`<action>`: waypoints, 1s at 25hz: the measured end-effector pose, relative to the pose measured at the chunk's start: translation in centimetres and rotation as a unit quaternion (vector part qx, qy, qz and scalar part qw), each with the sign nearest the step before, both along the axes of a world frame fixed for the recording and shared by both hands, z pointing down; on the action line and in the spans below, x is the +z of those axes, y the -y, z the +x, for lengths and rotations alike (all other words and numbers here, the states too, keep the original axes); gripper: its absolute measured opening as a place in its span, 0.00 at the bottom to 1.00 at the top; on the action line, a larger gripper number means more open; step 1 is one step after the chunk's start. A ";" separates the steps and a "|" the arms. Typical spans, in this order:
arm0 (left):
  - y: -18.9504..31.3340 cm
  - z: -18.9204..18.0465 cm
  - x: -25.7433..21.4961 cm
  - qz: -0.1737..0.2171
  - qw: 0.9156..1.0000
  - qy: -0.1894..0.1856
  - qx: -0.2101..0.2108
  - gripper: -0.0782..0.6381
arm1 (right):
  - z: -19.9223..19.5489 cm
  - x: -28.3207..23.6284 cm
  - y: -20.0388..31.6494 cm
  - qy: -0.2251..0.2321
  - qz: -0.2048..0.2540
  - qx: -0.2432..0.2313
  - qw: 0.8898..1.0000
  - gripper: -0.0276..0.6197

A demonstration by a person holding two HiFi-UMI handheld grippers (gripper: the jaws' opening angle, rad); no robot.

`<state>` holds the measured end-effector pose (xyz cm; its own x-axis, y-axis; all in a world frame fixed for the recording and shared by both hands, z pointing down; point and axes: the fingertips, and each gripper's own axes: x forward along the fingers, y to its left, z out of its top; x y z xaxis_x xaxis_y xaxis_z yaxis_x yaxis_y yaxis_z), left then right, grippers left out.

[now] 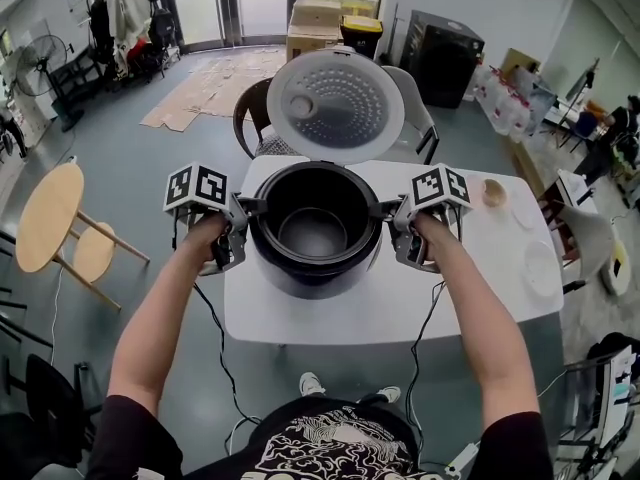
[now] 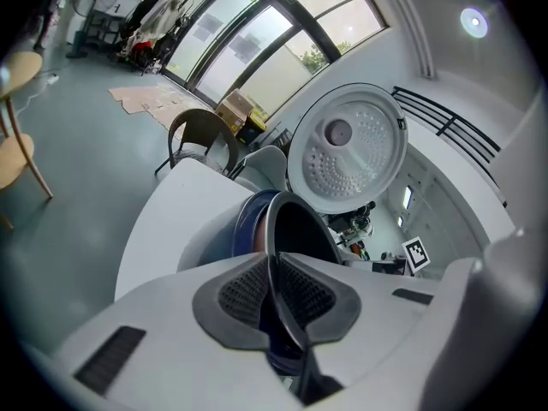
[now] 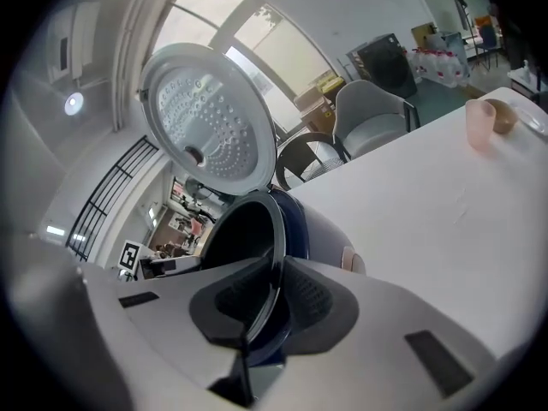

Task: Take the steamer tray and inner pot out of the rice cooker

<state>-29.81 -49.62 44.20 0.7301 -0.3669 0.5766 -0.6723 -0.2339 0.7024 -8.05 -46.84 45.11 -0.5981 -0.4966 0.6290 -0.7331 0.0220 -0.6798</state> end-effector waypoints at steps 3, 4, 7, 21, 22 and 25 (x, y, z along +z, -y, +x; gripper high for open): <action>-0.2 0.0 -0.2 0.002 1.000 -0.015 -0.009 0.16 | 0.1 -0.1 -0.2 0.010 0.007 0.011 1.000 0.13; -0.3 0.0 -0.2 0.003 1.000 -0.017 -0.011 0.16 | 0.2 -0.1 -0.3 0.013 0.008 0.016 1.000 0.12; -0.7 0.0 -0.3 0.007 1.000 -0.021 -0.014 0.16 | 0.3 -0.3 -0.7 0.016 0.013 0.021 1.000 0.12; -2.4 2.7 -8.0 0.075 0.994 -0.072 -0.022 0.16 | 3.1 -8.4 -2.1 0.043 0.095 0.009 0.994 0.12; -2.2 3.5 -8.9 0.082 0.994 -0.075 -0.022 0.16 | 3.8 -9.3 -2.0 0.048 0.103 0.009 0.993 0.12; -2.4 4.8 -11.2 0.107 0.991 -0.083 -0.021 0.16 | 5.2 -11.6 -2.2 0.062 0.126 0.010 0.990 0.12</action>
